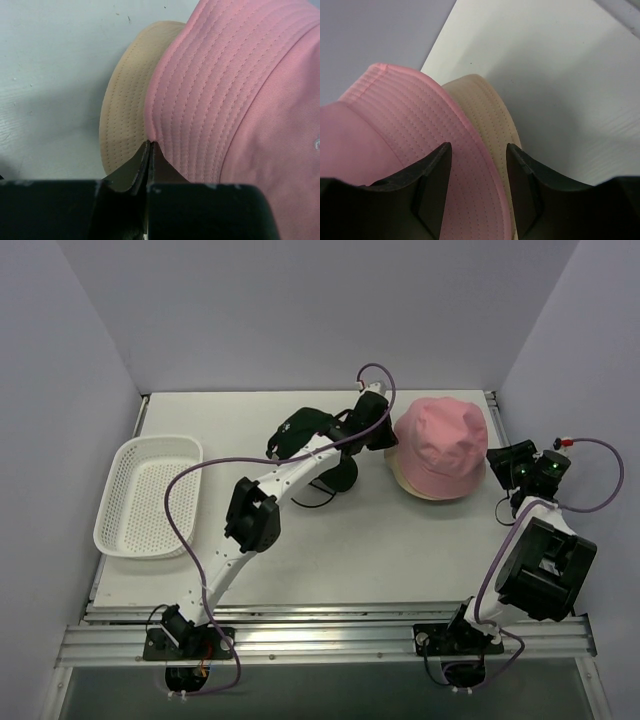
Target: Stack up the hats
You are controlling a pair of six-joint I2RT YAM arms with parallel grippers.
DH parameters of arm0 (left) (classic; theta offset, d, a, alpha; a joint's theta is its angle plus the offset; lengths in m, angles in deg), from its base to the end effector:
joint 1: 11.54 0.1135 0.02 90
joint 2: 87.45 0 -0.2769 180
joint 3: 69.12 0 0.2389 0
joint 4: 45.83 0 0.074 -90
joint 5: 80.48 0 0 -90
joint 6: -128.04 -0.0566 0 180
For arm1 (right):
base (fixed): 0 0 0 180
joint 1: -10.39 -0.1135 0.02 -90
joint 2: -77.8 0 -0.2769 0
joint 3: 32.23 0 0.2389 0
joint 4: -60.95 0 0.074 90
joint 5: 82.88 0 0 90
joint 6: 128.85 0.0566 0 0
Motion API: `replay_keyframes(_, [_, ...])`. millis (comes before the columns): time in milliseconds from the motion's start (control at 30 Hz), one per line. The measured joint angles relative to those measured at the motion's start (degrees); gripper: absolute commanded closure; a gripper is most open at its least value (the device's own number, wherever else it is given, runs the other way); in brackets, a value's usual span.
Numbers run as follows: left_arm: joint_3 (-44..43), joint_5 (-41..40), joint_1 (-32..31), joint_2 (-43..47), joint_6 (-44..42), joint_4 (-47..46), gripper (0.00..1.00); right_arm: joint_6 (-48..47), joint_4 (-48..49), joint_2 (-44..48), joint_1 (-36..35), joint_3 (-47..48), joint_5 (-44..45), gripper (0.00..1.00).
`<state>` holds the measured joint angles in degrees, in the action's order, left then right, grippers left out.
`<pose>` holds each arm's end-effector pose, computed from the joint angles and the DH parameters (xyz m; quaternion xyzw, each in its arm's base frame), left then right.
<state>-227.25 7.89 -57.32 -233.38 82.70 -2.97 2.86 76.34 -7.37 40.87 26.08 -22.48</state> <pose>0.4163 -0.4254 0.2525 0.0015 0.8688 -0.3426 0.3574 0.2991 -0.1436 0.2570 0.3103 0.7001 0.2567 0.5896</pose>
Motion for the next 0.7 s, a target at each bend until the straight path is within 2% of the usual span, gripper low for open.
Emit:
replay_keyframes(433, [-2.6,-3.1,-0.3,-1.2,-2.9,1.8,0.98,3.6,7.7,-4.0,0.7,-1.4,-4.5,0.58])
replay_keyframes(700, [-3.5,-4.0,-0.3,-1.4,-4.8,3.4,0.98,7.0,14.4,-5.6,0.9,-1.6,-7.5,0.55])
